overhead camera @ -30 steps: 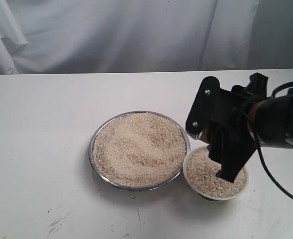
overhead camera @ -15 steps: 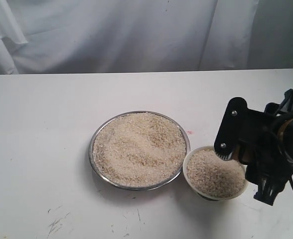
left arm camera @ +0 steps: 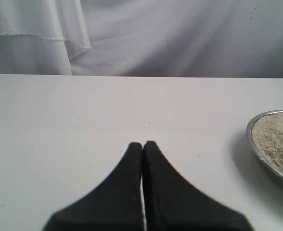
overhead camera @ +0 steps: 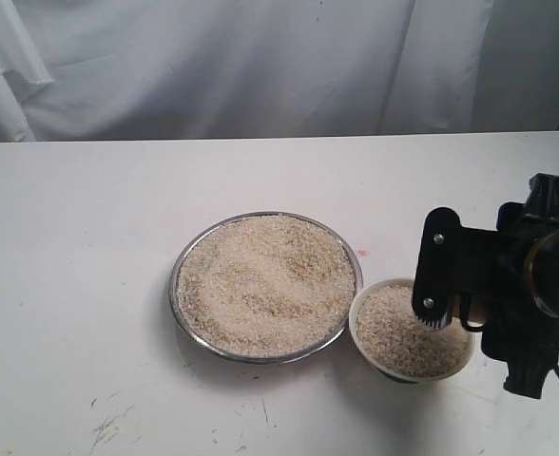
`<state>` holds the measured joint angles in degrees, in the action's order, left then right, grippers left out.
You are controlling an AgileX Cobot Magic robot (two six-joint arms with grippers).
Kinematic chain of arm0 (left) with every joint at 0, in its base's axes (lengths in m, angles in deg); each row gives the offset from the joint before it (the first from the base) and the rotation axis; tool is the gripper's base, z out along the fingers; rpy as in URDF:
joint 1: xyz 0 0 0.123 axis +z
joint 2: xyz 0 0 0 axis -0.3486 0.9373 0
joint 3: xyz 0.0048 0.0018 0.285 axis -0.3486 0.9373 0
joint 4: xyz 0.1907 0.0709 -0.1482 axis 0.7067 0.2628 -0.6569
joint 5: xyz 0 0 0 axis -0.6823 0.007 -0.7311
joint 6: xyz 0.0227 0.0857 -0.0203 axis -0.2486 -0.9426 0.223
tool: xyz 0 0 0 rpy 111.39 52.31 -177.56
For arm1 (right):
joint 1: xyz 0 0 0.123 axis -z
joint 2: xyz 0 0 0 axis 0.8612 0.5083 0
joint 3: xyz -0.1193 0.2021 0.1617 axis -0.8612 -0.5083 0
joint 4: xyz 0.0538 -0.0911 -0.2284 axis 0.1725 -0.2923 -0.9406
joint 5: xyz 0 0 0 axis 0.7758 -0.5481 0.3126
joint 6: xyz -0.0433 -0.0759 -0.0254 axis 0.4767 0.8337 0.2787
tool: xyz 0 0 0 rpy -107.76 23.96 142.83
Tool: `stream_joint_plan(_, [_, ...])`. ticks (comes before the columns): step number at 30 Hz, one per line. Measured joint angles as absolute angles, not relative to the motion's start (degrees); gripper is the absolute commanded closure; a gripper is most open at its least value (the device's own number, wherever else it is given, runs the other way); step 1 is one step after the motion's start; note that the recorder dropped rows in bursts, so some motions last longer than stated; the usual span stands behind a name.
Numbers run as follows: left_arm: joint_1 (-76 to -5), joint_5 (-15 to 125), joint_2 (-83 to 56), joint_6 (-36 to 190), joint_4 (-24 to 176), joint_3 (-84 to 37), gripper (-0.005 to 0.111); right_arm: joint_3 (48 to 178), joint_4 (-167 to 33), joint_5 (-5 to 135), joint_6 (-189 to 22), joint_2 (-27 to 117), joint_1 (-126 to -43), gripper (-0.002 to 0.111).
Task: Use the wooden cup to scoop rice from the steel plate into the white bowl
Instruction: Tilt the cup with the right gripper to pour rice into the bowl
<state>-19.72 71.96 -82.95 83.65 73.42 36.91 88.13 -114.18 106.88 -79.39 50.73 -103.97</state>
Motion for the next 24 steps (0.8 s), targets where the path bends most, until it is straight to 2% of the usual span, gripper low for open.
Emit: stream_joint_plan(24, [-19.7,72.0,-82.9,83.6,73.4,36.9,0.107,88.1,-124.9,105.9,-77.8,56.8,-104.8,0.108])
